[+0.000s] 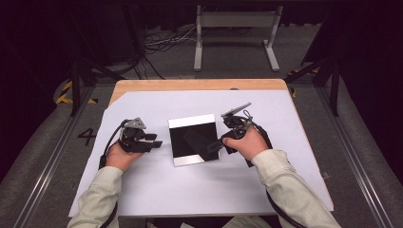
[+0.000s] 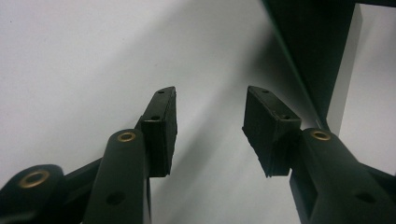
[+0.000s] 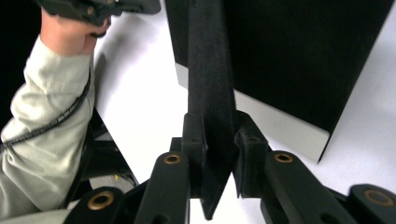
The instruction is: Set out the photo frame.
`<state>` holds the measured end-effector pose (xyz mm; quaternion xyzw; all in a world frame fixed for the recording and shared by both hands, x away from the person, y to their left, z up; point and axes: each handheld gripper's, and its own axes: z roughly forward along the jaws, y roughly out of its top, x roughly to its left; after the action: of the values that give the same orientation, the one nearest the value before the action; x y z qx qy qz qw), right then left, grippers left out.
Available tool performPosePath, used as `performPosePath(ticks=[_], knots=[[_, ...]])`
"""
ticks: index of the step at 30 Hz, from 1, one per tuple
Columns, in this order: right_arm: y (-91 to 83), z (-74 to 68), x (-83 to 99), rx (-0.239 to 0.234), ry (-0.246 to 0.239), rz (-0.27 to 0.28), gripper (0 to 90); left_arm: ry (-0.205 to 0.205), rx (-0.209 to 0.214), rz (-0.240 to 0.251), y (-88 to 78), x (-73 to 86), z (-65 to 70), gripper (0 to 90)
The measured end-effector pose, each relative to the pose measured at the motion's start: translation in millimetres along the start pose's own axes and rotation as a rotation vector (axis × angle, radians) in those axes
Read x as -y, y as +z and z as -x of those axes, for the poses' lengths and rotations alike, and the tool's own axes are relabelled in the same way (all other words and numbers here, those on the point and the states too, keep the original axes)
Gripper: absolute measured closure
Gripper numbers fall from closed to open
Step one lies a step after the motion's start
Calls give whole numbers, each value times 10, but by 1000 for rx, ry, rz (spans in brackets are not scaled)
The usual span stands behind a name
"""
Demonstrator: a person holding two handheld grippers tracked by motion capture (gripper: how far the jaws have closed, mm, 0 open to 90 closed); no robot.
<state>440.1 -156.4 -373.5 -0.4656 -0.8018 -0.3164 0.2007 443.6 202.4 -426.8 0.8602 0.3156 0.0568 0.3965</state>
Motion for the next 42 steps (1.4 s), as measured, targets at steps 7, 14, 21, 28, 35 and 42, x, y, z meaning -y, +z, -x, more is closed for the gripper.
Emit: performPosePath(ticks=[7,14,21,28,35,42], knots=[[-47,-141,64,-25,-51,-10,851,1,-1,-2,2,-1,0,549],[-96,-221,99,-41,-64,17,873,2,-1,-1,4,-3,4,548],[-166,-213,146,-35,-78,76,875,-2,0,-3,12,-5,8,547],[-231,-191,226,-20,-103,187,876,6,2,-8,27,-16,12,547],[-256,-138,289,20,-129,282,875,8,4,-9,34,-20,15,547],[-251,-63,380,103,-144,361,876,5,4,-9,40,-19,19,546]])
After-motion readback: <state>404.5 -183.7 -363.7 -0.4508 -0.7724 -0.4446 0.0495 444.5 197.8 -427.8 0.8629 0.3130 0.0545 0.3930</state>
